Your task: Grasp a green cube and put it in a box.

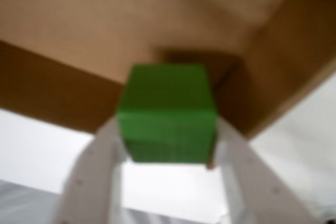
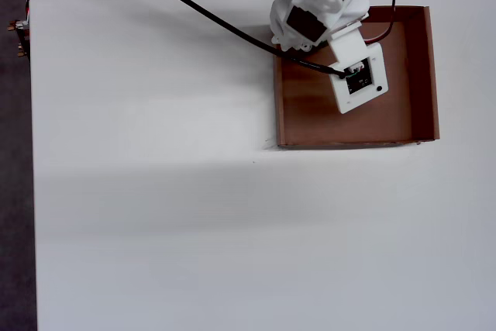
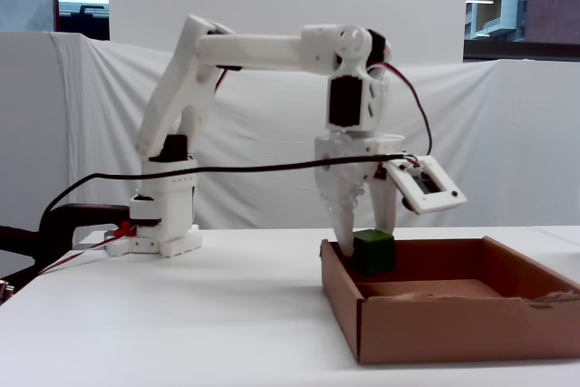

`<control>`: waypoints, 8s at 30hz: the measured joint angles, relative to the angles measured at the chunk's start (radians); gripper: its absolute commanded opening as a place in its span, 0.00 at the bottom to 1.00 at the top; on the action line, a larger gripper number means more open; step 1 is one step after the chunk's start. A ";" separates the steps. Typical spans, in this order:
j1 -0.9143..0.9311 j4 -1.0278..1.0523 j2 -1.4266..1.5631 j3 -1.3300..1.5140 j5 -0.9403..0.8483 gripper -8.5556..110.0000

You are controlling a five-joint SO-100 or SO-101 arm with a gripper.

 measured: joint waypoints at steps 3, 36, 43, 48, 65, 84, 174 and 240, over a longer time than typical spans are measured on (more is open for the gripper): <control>0.000 0.000 -0.040 -0.018 0.000 0.21; 0.112 0.008 0.187 0.060 0.000 0.25; 0.204 0.014 0.529 0.268 0.003 0.25; 0.318 0.015 0.788 0.514 0.003 0.25; 0.897 -0.084 1.578 1.315 0.003 0.25; 1.244 -0.124 2.121 1.862 0.003 0.25; 1.232 -0.118 2.121 1.868 0.003 0.25; 1.232 -0.118 2.121 1.868 0.003 0.25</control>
